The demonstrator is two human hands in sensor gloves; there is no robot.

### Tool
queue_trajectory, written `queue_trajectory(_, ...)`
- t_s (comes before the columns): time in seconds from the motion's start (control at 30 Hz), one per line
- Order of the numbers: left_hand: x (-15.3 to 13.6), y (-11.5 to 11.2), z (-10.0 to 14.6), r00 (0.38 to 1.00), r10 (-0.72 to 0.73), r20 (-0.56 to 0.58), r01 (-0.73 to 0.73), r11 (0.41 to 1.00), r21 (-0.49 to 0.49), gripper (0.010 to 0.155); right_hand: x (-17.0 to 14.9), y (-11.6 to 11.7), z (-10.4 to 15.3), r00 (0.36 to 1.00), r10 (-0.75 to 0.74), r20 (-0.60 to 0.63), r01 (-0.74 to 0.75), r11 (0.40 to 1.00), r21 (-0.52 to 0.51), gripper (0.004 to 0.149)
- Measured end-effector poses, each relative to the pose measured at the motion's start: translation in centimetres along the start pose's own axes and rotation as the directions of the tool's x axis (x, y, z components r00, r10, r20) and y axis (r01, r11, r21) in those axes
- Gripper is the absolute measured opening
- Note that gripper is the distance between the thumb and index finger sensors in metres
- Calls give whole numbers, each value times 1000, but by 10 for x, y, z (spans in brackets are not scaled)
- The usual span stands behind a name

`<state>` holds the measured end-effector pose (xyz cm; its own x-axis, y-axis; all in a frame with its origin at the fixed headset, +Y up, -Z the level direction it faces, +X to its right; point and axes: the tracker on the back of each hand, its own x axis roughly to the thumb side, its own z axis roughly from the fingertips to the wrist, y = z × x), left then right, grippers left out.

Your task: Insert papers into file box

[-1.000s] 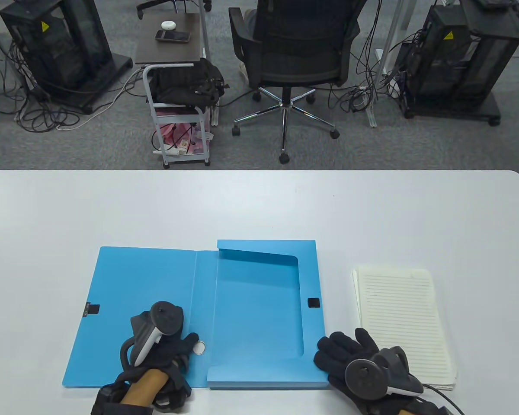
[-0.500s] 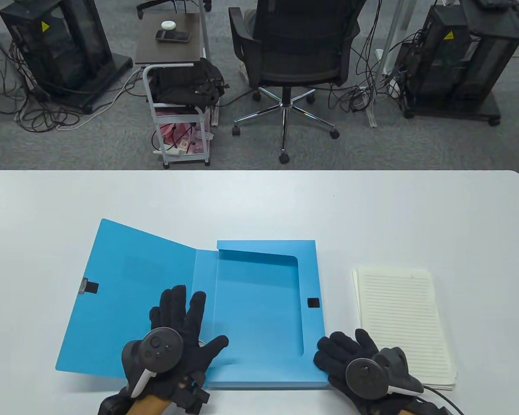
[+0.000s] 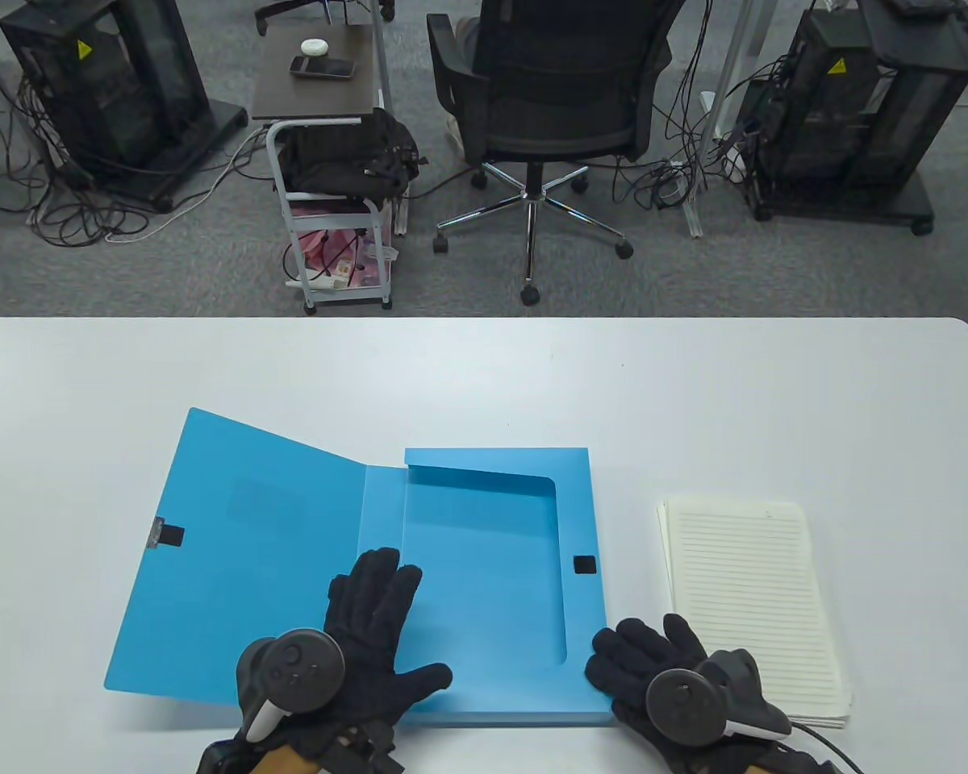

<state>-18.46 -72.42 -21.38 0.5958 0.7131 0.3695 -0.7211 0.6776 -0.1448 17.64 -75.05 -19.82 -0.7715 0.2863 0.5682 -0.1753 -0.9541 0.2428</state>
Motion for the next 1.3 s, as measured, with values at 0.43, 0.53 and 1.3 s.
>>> queue_trajectory(0.43, -5, 0, -6, 998, -28, -52, 27, 999, -20, 99, -34, -60, 7, 965, 135, -223, -159, 983, -92, 69)
queue_trajectory(0.53, -7, 0, -8, 998, -1, -68, -1, 1000, -29, 98, -72, -94, -7, 892, 262, -369, -308, 949, -71, 75)
queue_trajectory(1.3, -10, -7, -11, 994, -12, -112, 4, 997, -75, 95, -224, -59, -122, 773, 349, -530, 20, 821, 570, 104)
